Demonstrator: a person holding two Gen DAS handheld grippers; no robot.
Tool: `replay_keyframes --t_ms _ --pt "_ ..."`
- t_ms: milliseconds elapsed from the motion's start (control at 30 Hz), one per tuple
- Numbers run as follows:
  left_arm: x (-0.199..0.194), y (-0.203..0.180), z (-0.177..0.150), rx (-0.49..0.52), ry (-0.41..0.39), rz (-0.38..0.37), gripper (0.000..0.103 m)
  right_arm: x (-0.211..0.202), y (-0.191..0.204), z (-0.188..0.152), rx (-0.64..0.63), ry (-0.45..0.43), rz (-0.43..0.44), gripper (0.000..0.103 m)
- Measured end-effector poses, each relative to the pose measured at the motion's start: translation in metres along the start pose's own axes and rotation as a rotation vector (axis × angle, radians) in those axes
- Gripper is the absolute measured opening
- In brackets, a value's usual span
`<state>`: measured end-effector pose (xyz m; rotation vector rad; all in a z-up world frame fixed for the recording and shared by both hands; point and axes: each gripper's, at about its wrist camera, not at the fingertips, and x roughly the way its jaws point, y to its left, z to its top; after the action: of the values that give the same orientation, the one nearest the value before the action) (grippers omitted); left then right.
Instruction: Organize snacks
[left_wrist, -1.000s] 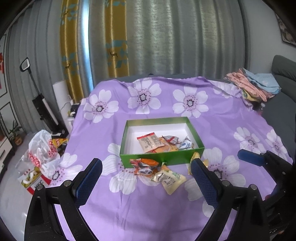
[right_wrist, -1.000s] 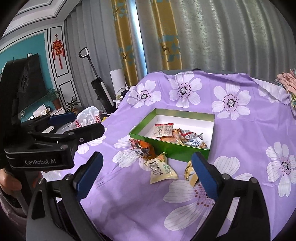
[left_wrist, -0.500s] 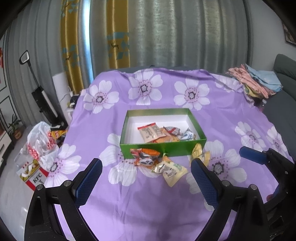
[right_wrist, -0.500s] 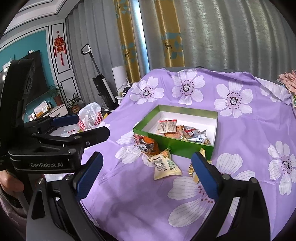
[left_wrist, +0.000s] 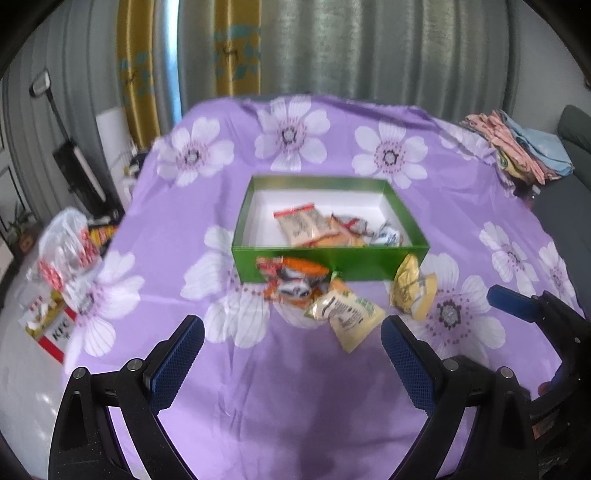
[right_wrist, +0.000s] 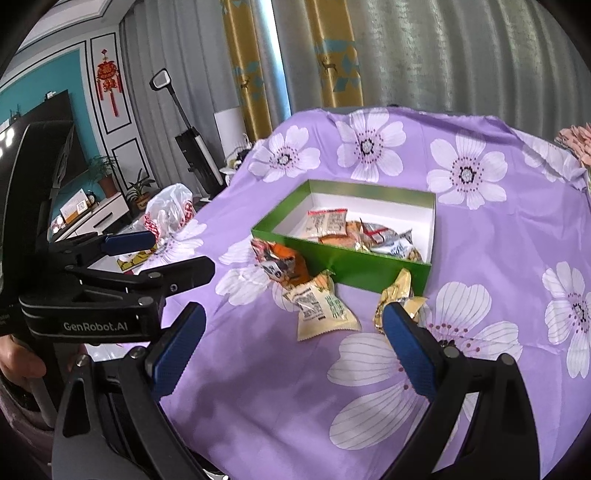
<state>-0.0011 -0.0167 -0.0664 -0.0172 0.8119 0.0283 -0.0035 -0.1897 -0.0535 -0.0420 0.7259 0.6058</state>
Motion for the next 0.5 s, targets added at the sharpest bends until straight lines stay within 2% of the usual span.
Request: replay_keyframes --t_ms 67,200,267,400,500 --pt "0.013 0.010 -0.006 -0.030 0.039 -0.023 0.096 0.007 -0.003 -0.004 0.005 0.021 -0.008 0.097" --pt "0.040 0.029 -0.023 -0.116 0.133 -0.147 0.096 0.024 -0.011 -0.015 0.023 0.072 -0.012 0.097" --pt "0.048 0.033 -0.029 -0.147 0.157 -0.183 0.096 0.033 -0.015 -0.021 0.033 0.101 -0.012 0.097" --pt "0.064 0.041 -0.036 -0.240 0.190 -0.320 0.096 0.053 -0.021 -0.032 0.044 0.151 0.008 0.096" --pt "0.072 0.040 -0.035 -0.268 0.192 -0.367 0.096 0.065 -0.023 -0.037 0.048 0.175 0.023 0.096"
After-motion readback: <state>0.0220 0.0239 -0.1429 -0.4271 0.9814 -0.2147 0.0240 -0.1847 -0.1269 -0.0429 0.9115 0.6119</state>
